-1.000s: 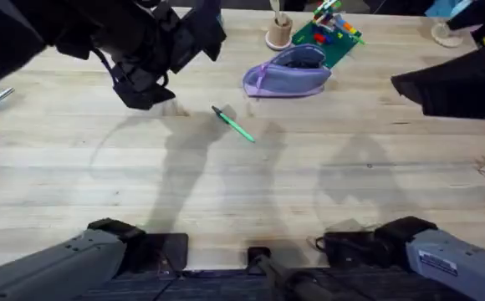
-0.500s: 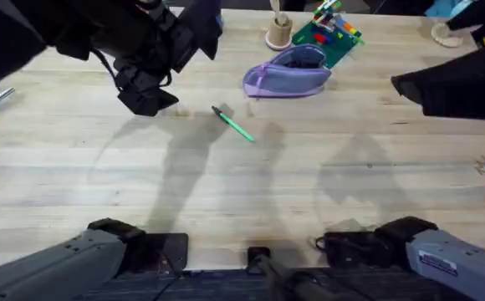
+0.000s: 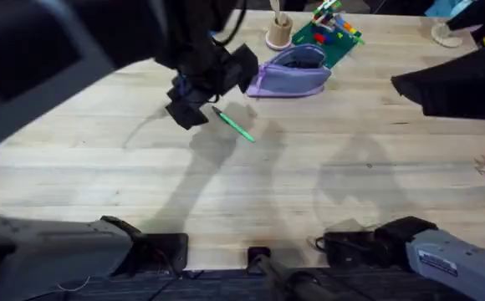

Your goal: Unzip the bag, pick up the pens from the table one at a time and place them inside, then zip the bag closed.

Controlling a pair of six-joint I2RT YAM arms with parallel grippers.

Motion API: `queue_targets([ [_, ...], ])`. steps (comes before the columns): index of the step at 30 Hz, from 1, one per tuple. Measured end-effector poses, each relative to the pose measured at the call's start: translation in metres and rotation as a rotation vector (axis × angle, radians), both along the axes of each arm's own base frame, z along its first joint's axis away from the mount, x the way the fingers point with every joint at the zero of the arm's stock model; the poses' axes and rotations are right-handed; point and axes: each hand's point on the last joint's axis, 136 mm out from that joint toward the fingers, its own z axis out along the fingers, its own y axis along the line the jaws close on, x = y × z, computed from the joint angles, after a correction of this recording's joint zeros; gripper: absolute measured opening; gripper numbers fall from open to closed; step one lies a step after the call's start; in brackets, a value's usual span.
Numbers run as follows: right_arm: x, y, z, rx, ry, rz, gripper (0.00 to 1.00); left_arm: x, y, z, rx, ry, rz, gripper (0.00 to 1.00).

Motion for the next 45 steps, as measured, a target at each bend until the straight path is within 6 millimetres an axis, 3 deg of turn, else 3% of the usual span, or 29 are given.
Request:
queue_targets([
  [10, 0.000, 0.000, 0.000, 0.000, 0.000, 0.000, 0.996, 0.004, -0.005, -0.055, 0.079, 0.128, 0.002, 0.993],
  [16, 0.000, 0.000, 0.000, 0.000, 0.000, 0.000, 0.996, 0.012, -0.008, -0.068, 0.083, 0.129, 0.002, 0.994],
  [33, 0.000, 0.000, 0.000, 0.000, 0.000, 0.000, 0.996, 0.007, -0.014, -0.101, 0.154, 0.182, -0.030, 0.996],
  [40, 0.000, 0.000, 0.000, 0.000, 0.000, 0.000, 0.996, 0.006, -0.011, -0.102, 0.177, 0.183, -0.031, 0.872],
  [45, 0.000, 0.000, 0.000, 0.000, 0.000, 0.000, 0.996, 0.006, -0.012, -0.103, 0.176, 0.184, -0.029, 0.655],
])
